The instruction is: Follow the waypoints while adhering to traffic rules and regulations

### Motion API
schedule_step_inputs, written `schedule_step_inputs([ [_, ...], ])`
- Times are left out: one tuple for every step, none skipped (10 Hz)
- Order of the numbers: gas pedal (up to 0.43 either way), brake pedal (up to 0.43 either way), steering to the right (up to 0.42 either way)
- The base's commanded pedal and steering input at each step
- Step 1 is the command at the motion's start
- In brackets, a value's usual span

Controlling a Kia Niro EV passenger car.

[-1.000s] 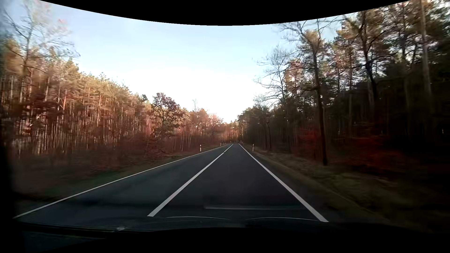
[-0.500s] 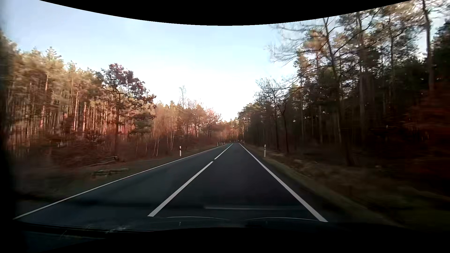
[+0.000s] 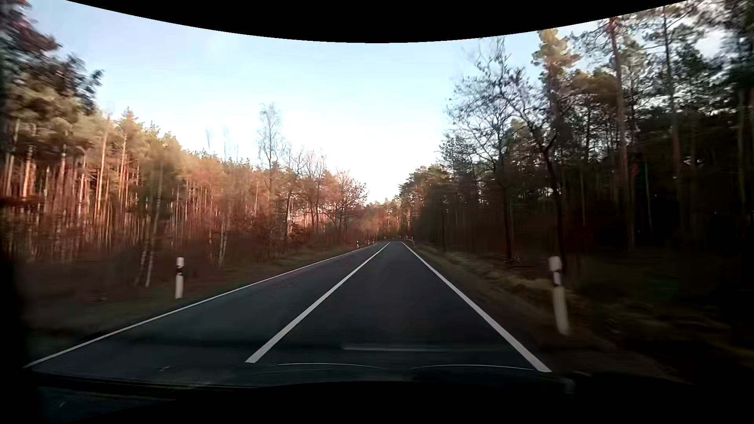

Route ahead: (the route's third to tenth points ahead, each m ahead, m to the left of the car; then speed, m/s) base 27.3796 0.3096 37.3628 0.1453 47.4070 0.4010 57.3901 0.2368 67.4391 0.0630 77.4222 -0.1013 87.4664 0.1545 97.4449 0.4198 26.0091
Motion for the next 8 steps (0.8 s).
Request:
schedule_step_inputs([
  [0.177,0.000,-0.001],
  [0.177,0.000,-0.001],
  [0.177,0.000,-0.001],
  [0.177,0.000,0.000],
  [0.177,0.000,0.001],
  [0.177,0.000,0.002],
  [0.177,0.000,0.002],
  [0.177,0.000,0.002],
])
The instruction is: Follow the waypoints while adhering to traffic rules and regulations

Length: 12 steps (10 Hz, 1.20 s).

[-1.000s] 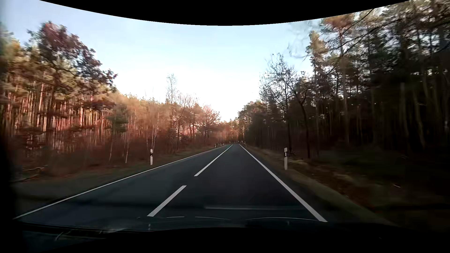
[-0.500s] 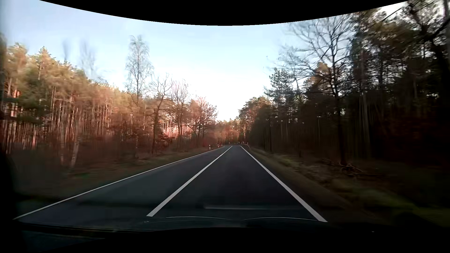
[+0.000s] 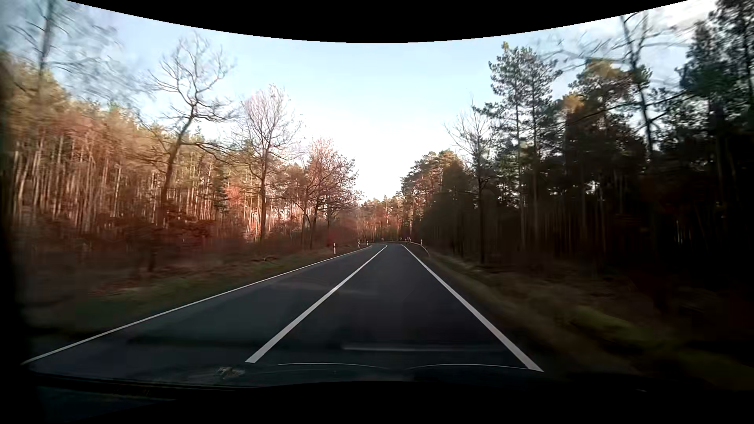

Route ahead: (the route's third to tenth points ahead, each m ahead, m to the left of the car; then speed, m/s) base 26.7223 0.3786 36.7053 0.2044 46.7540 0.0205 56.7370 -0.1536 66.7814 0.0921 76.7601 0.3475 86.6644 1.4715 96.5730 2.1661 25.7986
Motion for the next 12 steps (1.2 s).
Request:
schedule_step_inputs([
  [0.169,0.000,0.003],
  [0.169,0.000,0.003],
  [0.169,0.000,0.003],
  [0.169,0.000,0.003],
  [0.169,0.000,0.003],
  [0.169,0.000,0.002],
  [0.169,0.000,0.002],
  [0.169,0.000,0.002],
  [0.169,0.000,0.002],
  [0.169,0.000,0.002],
  [0.169,0.000,0.001],
  [0.169,0.000,0.000],
])
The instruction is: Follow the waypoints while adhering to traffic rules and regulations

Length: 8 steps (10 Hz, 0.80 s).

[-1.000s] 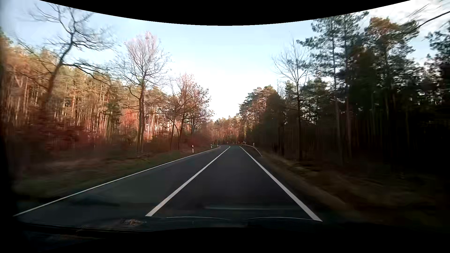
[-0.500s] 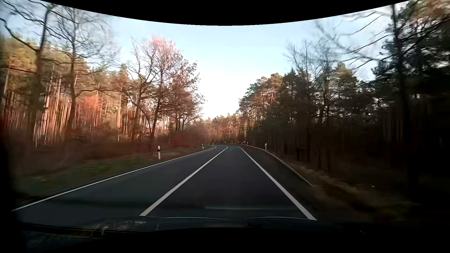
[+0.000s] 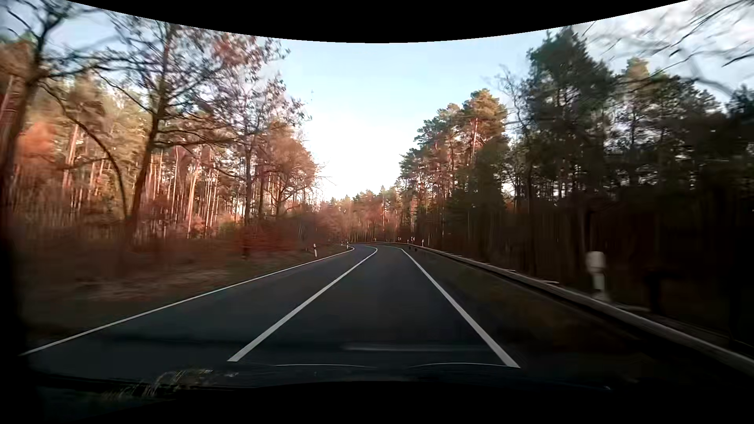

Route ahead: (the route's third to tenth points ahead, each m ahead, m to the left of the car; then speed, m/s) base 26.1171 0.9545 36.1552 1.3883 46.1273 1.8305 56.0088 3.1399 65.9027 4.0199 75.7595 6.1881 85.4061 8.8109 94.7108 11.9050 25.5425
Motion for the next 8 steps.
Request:
schedule_step_inputs([
  [0.169,0.000,-0.001],
  [0.169,0.000,-0.001],
  [0.150,0.000,-0.001],
  [0.138,0.000,-0.002],
  [0.138,0.000,-0.003],
  [0.098,0.000,-0.005],
  [0.000,0.000,-0.005],
  [0.000,0.000,-0.006],
])
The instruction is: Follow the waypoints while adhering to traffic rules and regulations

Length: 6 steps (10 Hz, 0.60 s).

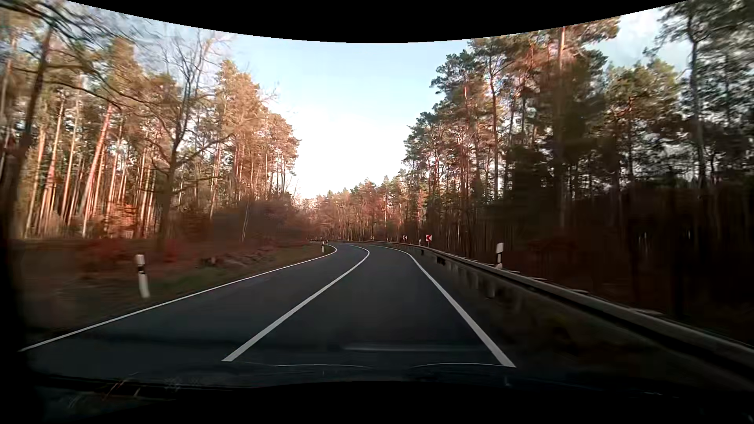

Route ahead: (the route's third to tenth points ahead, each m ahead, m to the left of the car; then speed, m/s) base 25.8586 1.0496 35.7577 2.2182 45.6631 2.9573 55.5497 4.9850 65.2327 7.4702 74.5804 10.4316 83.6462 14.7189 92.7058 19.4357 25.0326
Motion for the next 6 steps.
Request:
schedule_step_inputs([
  [0.000,0.000,-0.007],
  [0.000,0.000,-0.007],
  [0.000,0.000,-0.009],
  [0.000,0.000,-0.012],
  [0.000,0.000,-0.016],
  [0.000,0.000,-0.020],
])
